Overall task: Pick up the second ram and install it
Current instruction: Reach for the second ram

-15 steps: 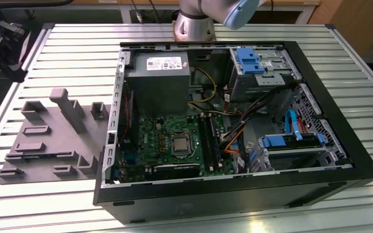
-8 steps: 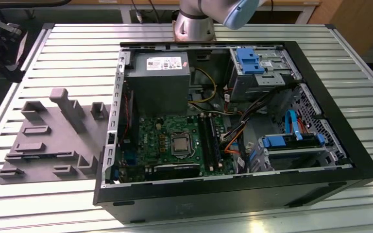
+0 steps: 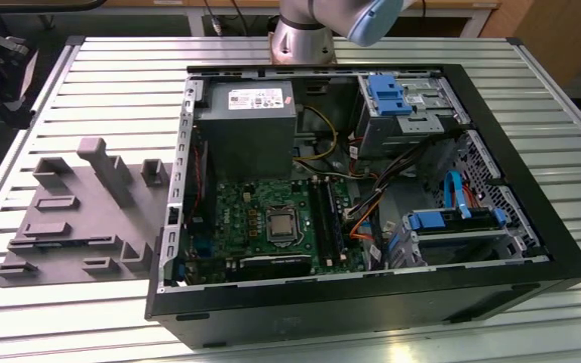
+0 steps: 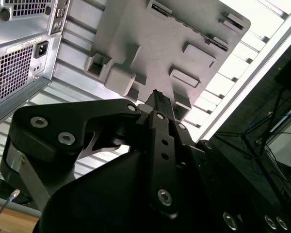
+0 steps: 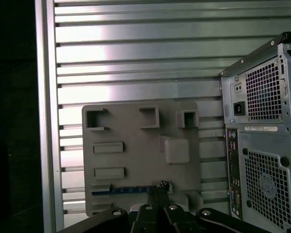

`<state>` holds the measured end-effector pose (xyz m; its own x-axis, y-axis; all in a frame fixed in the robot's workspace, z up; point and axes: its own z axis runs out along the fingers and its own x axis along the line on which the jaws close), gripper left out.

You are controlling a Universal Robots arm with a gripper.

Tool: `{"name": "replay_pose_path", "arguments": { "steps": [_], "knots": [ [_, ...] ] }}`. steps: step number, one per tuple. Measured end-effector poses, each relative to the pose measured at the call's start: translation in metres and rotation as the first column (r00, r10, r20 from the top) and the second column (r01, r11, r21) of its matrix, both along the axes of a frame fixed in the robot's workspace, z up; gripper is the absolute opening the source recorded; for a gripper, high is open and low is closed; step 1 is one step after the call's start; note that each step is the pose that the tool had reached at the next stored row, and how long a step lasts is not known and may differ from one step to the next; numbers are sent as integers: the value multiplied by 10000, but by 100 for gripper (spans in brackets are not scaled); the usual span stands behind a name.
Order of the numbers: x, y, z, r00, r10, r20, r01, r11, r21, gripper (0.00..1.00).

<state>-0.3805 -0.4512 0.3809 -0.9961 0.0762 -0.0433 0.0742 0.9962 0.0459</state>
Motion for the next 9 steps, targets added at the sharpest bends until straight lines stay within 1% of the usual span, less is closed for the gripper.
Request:
{"name": "replay_pose_path", "arguments": {
  "steps": [9],
  "knots": [
    [-50, 0, -4, 10000, 0, 0, 0, 10000, 1, 11]
  ]
}}
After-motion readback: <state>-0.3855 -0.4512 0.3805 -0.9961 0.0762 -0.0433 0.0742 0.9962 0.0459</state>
